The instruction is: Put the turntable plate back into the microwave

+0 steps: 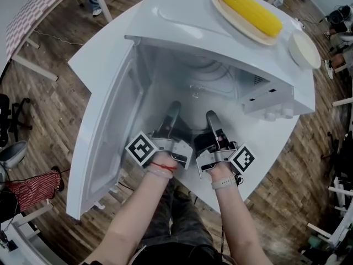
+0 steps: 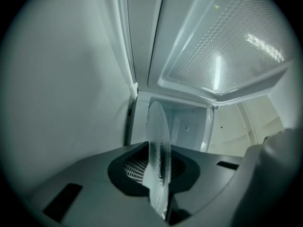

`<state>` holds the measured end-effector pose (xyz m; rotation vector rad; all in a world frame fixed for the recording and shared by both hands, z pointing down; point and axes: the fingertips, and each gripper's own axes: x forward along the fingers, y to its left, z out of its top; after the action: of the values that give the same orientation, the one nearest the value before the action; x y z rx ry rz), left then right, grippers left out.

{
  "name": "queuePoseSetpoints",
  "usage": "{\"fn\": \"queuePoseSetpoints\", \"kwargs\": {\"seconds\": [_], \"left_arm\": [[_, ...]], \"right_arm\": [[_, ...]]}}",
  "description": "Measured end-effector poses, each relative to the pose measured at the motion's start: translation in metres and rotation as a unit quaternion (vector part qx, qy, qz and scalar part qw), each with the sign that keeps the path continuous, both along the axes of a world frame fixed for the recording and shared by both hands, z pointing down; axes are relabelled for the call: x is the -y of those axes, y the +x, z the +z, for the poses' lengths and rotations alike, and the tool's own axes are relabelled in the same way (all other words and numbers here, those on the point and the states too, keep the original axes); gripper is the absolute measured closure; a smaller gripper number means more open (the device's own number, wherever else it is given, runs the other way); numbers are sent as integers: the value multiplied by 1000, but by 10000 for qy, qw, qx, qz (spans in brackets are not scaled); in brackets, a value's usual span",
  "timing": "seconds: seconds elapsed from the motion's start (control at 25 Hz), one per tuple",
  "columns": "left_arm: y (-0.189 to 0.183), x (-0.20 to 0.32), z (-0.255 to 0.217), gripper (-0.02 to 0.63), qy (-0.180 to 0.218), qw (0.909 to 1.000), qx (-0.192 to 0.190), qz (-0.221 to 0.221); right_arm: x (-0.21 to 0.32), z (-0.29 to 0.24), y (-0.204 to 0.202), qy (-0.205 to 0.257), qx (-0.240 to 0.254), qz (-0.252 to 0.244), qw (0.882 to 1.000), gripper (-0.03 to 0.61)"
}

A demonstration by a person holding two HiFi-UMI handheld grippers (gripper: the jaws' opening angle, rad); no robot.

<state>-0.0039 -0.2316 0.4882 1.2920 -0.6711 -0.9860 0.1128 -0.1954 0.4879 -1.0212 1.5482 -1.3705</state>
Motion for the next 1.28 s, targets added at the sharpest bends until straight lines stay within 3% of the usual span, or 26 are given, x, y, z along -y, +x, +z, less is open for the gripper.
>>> {"fn": "queuePoseSetpoints", "kwargs": {"seconds": [0.16,0.4,0.64,0.8,1.28], "left_arm": [[2,6,-2,577,30,9998,149,93],[7,11,-5,577,325,9964,676,401],[11,6,-2,577,559,9814,1683,732],[15,4,-4,571,609,9773,1812,909],[24,0,-6,565,624,9761,1766,1101]], "right_arm": [[6,1,2,-25,181,106,9998,529],[15,-1,2,-39,190,181,9996,532],[21,0,6,-106,132,276,9995,532],[25,-1,8,-199,152,325,9992,532],[38,0,17,-247,25,420,9988,534]]}}
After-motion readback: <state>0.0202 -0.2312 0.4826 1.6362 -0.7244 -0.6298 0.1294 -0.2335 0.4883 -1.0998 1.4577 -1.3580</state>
